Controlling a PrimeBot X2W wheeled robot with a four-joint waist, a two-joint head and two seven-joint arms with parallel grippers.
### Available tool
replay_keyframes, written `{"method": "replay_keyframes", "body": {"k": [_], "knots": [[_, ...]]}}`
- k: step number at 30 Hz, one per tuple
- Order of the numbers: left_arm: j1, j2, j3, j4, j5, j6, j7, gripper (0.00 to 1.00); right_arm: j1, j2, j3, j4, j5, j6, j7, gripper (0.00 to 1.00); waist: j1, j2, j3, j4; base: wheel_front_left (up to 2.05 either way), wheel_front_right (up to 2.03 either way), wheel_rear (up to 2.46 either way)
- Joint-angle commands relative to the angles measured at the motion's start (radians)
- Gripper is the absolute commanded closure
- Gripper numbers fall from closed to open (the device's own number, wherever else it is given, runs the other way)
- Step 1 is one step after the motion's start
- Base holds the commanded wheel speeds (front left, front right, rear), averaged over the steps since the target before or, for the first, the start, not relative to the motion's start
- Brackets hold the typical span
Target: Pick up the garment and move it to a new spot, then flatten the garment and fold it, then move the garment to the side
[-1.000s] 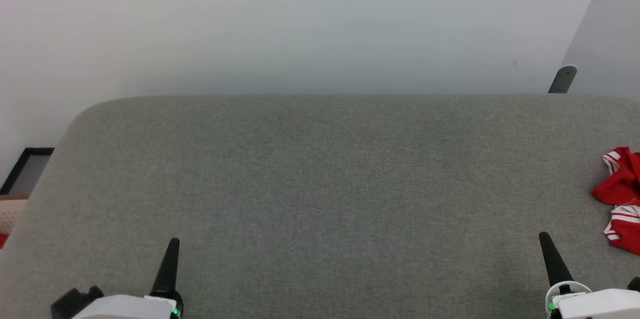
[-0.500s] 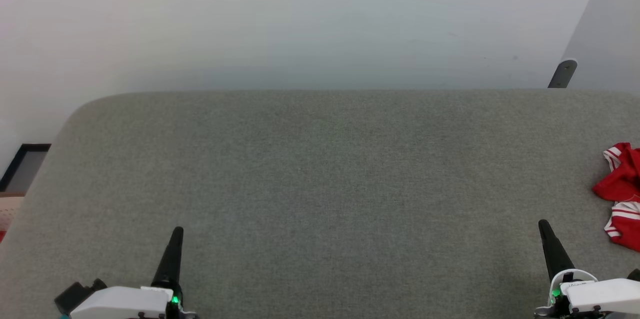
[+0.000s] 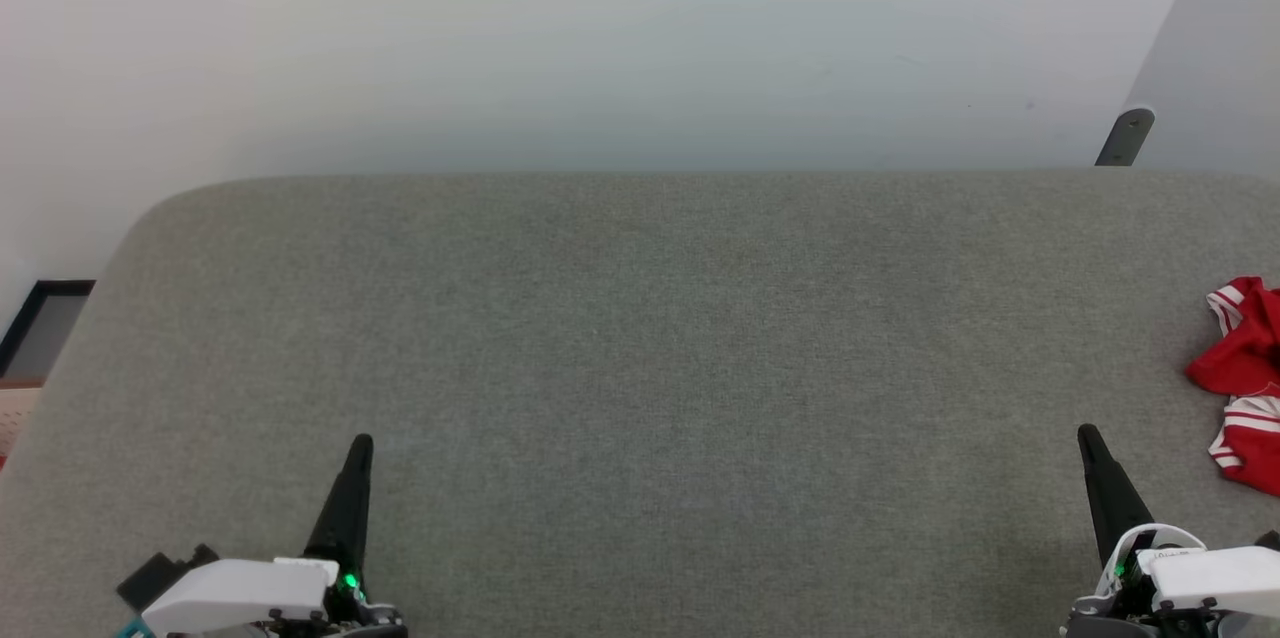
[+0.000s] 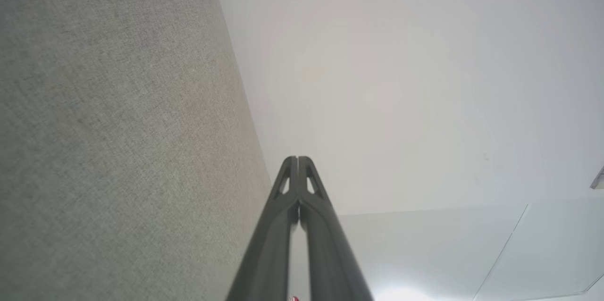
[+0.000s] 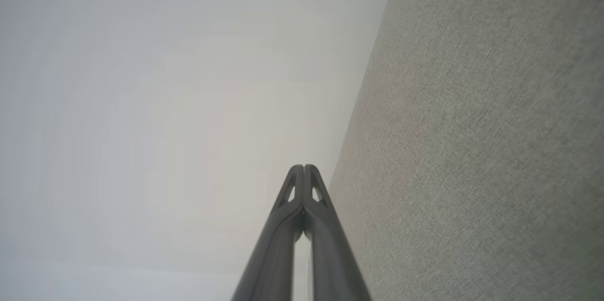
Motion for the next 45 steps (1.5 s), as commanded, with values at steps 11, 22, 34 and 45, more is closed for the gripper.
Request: {"method": "replay_keyframes", "body": {"k": [11,22,34,45], "knots": [[-0.028,-0.011,0.007,-0.008,-0.078,-0.008,0.023,1.00,-0.033,0.005,-0.007,0.003,0.095,-0.001,0.023,1.00,0.0000,0.0000,0.010,-0.003,0.00,0.00,0.00],[-0.036,-0.016,0.009,-0.010,-0.114,-0.008,0.034,1.00,-0.039,0.006,-0.009,0.005,0.141,-0.001,0.035,1.00,0.0000,0.0000,0.017,-0.005,0.00,0.00,0.00],[-0.036,-0.016,0.009,-0.010,-0.114,-0.008,0.034,1.00,-0.039,0.006,-0.009,0.005,0.141,-0.001,0.035,1.00,0.0000,0.0000,0.017,-0.005,0.00,0.00,0.00],[-0.036,-0.016,0.009,-0.010,-0.114,-0.008,0.034,1.00,-0.039,0.006,-0.009,0.005,0.141,-0.001,0.035,1.00,0.0000,0.0000,0.017,-0.005,0.00,0.00,0.00]]}}
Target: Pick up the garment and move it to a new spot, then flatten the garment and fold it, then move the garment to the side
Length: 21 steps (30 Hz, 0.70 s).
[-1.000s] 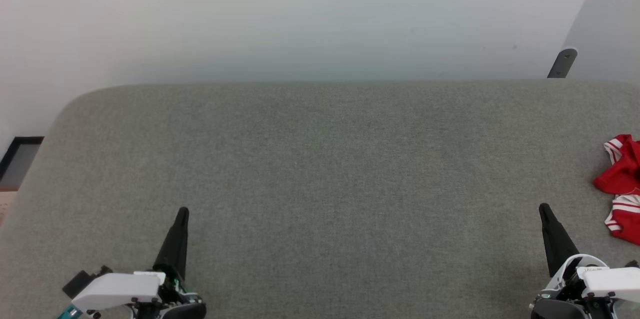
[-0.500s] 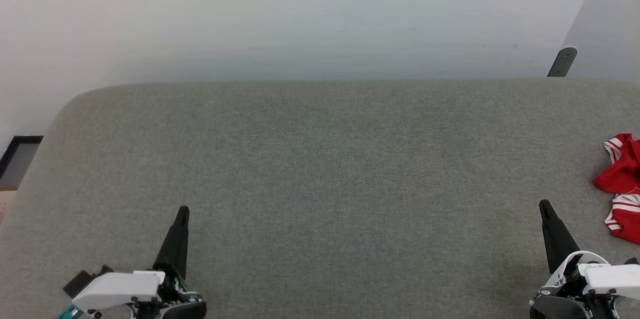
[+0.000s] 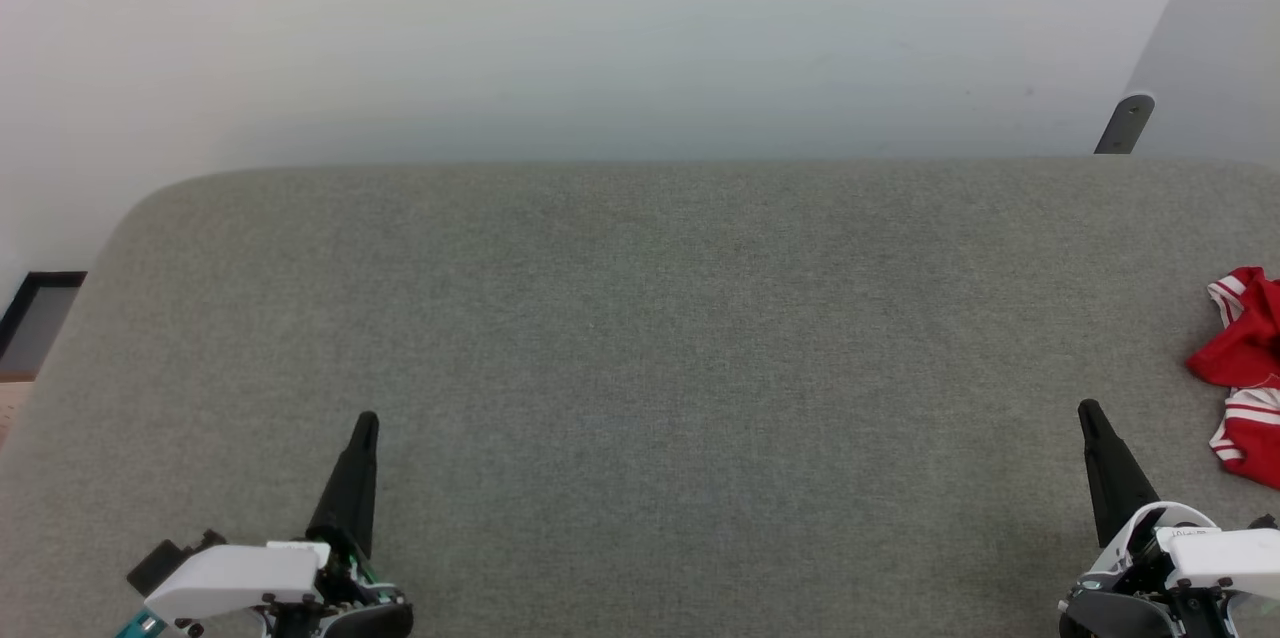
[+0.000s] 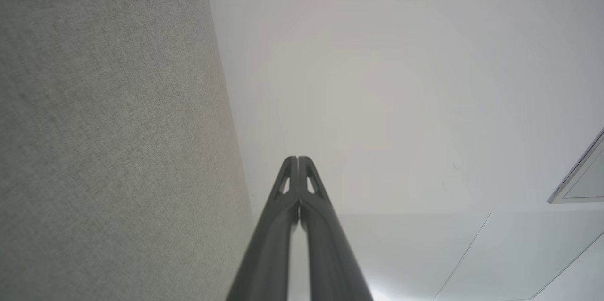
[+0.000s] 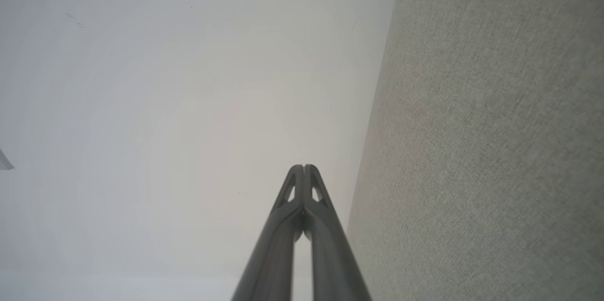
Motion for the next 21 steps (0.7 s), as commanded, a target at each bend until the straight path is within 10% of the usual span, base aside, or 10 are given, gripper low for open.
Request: {"method": "replay_keyframes", "body": {"k": [1,21], "knots": [[-0.009,0.000,0.002,-0.002,-0.003,-0.005,0.002,1.00,-0.004,0.003,0.000,0.000,0.004,0.000,0.002,1.00,0.0000,0.0000,0.000,0.000,0.00,0.00,0.00],[-0.009,0.000,0.002,-0.002,-0.003,-0.005,0.002,1.00,-0.004,0.003,0.000,0.000,0.004,0.000,0.002,1.00,0.0000,0.0000,0.000,0.000,0.00,0.00,0.00]]}}
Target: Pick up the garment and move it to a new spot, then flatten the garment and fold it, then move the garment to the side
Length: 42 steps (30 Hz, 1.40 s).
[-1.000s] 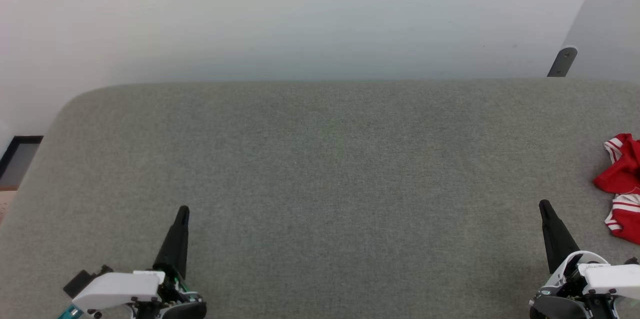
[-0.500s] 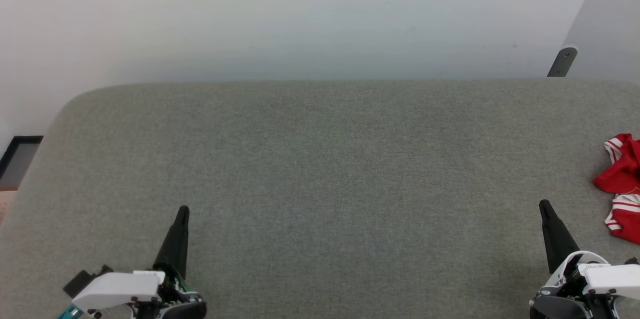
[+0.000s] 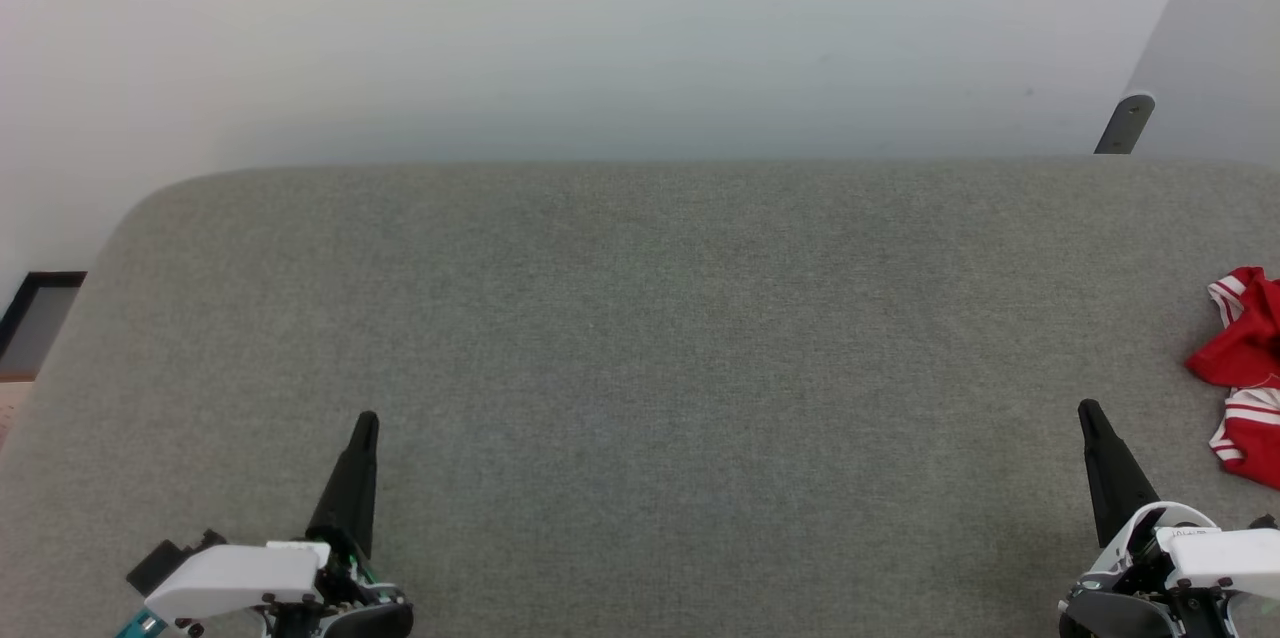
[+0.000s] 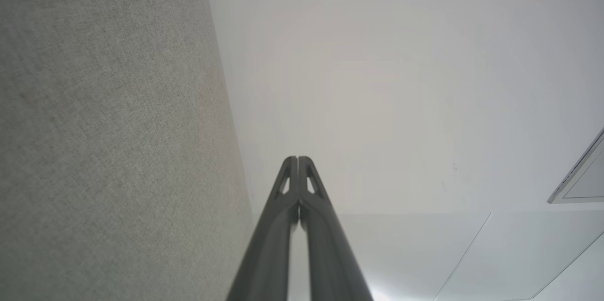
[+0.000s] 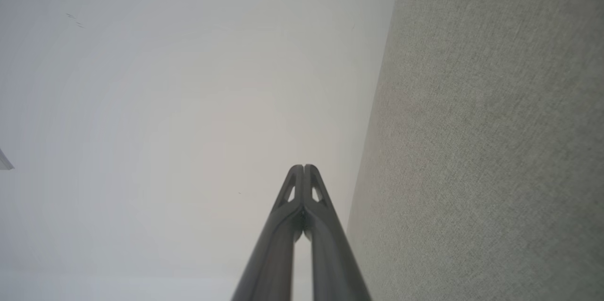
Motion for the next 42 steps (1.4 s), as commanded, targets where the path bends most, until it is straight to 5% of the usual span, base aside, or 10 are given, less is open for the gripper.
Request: {"method": "replay_keyframes", "body": {"k": [1,42], "knots": [[-0.009,0.000,0.002,-0.002,-0.003,-0.005,0.002,1.00,-0.004,0.003,0.000,0.000,0.004,0.000,0.002,1.00,0.0000,0.0000,0.000,0.000,0.00,0.00,0.00],[-0.009,0.000,0.002,-0.002,-0.003,-0.005,0.001,1.00,-0.004,0.003,0.000,0.000,0.004,0.000,0.002,1.00,0.0000,0.0000,0.000,0.000,0.00,0.00,0.00]]}}
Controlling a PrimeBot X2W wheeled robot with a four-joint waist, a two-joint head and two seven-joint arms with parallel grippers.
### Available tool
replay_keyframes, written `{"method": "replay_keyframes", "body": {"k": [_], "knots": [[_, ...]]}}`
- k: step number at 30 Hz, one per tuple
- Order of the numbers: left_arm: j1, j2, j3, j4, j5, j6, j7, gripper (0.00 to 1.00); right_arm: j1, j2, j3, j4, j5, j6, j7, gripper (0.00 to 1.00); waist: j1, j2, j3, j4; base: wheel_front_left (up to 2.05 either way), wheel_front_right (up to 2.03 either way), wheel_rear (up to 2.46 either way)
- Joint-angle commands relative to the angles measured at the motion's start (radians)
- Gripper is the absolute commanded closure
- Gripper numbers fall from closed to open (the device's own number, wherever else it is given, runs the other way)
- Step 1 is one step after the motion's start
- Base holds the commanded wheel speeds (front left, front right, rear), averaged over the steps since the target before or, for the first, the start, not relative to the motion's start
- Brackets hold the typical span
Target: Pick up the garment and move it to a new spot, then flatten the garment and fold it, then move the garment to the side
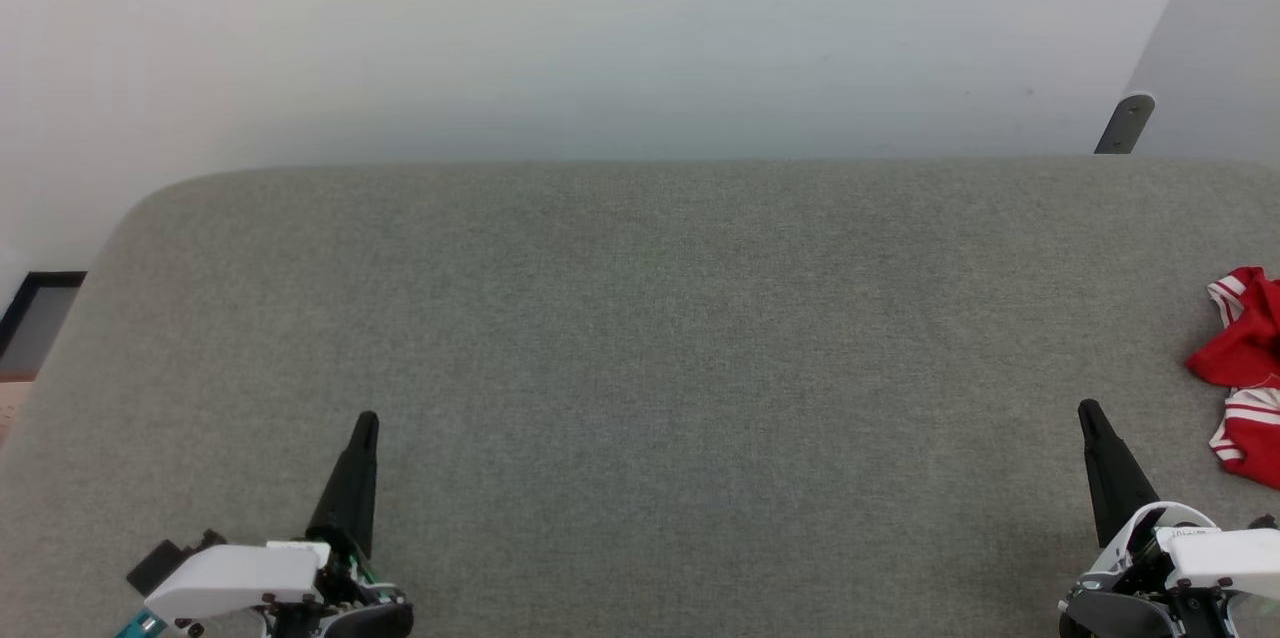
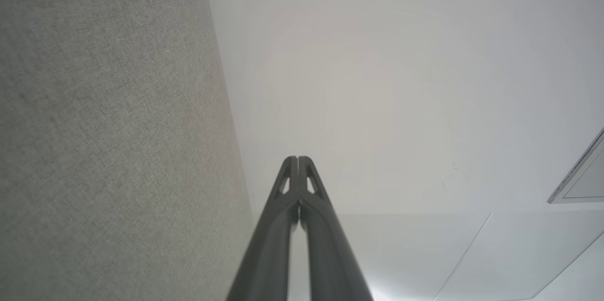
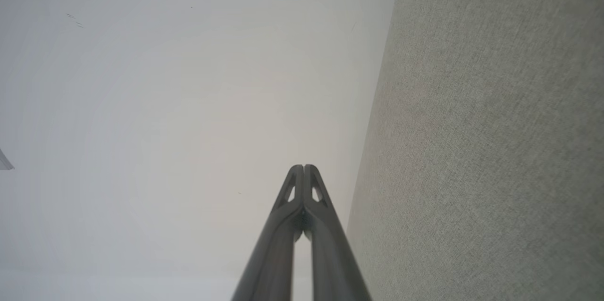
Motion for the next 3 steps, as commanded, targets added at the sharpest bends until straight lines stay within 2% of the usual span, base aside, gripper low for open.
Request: {"method": "replay_keyframes", "body": {"k": [1,3], "knots": [[-0.009,0.000,0.002,-0.002,-0.003,-0.005,0.001,1.00,-0.004,0.003,0.000,0.000,0.004,0.000,0.002,1.00,0.0000,0.0000,0.000,0.000,0.00,0.00,0.00],[-0.009,0.000,0.002,-0.002,-0.003,-0.005,0.001,1.00,-0.004,0.003,0.000,0.000,0.004,0.000,0.002,1.00,0.0000,0.0000,0.000,0.000,0.00,0.00,0.00]]}}
